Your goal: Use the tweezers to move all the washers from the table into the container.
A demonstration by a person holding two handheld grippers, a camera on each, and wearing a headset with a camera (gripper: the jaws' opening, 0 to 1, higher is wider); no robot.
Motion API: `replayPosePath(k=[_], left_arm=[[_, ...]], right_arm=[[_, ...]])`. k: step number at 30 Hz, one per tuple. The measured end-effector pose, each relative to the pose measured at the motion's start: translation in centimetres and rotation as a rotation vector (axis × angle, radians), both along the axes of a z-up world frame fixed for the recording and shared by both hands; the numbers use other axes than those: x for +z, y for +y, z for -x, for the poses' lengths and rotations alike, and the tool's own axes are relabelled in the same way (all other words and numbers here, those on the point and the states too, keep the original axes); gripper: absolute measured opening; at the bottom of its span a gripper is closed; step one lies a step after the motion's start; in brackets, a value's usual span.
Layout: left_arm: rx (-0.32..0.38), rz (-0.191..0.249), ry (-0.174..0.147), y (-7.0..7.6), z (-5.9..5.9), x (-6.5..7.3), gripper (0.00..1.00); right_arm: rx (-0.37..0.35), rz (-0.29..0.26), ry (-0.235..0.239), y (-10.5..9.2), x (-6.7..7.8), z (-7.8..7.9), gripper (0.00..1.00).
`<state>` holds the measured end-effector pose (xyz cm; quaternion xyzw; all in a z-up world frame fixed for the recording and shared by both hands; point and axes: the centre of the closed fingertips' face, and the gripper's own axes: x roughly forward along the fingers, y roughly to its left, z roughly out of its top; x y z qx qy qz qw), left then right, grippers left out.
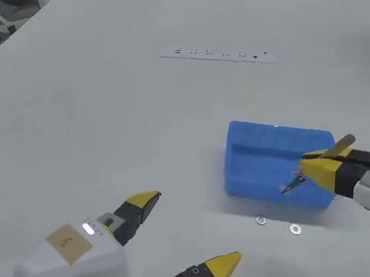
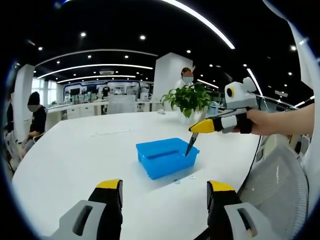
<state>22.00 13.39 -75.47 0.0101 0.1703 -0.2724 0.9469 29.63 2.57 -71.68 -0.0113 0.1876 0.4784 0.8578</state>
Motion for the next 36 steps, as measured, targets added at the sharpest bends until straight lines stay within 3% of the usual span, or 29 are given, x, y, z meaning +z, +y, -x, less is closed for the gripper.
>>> replayPosePath(k=[3, 7, 12, 18, 25, 27, 30, 33, 36], left_arm=[[-0.002, 0.004, -0.005, -0.1, 0.0, 0.2, 0.69], [0.022, 0.026, -0.016, 0.3, -0.2, 0.7, 0.69], [0.022, 0.073, -0.007, 0.1, -0.2, 1.0, 0.74], [0.010, 0.090, -0.018, -0.3, -0.2, 1.3, 0.78], [0.021, 0.087, -0.002, -0.2, -0.4, 1.0, 0.83], [0.036, 0.078, -0.022, 0.4, -0.5, 1.2, 0.83], [0.047, 0.125, -0.058, 0.6, -0.6, 2.1, 0.86], [0.055, 0.109, -0.135, 0.7, -0.8, 3.2, 0.91], [0.057, 0.106, -0.161, 0.7, -0.8, 3.6, 0.99]], right_arm=[[-0.022, -0.006, -0.009, -0.5, 0.5, -1.1, 0.02], [-0.044, 0.003, 0.009, -0.9, 0.0, -2.9, 0.02], [-0.070, 0.004, 0.087, -1.1, -1.4, -5.2, 0.02], [-0.050, 0.024, 0.109, -1.0, -3.0, -6.7, 0.02], [-0.031, 0.062, 0.132, -0.8, -5.1, -7.7, 0.02], [-0.030, 0.083, 0.137, -0.8, -5.6, -7.8, 0.02], [-0.043, 0.116, 0.111, -0.7, -6.1, -8.4, 0.02], [-0.060, 0.142, 0.100, -0.8, -6.3, -8.6, 0.02], [-0.037, 0.165, 0.092, -0.2, -6.6, -8.4, 0.02]])
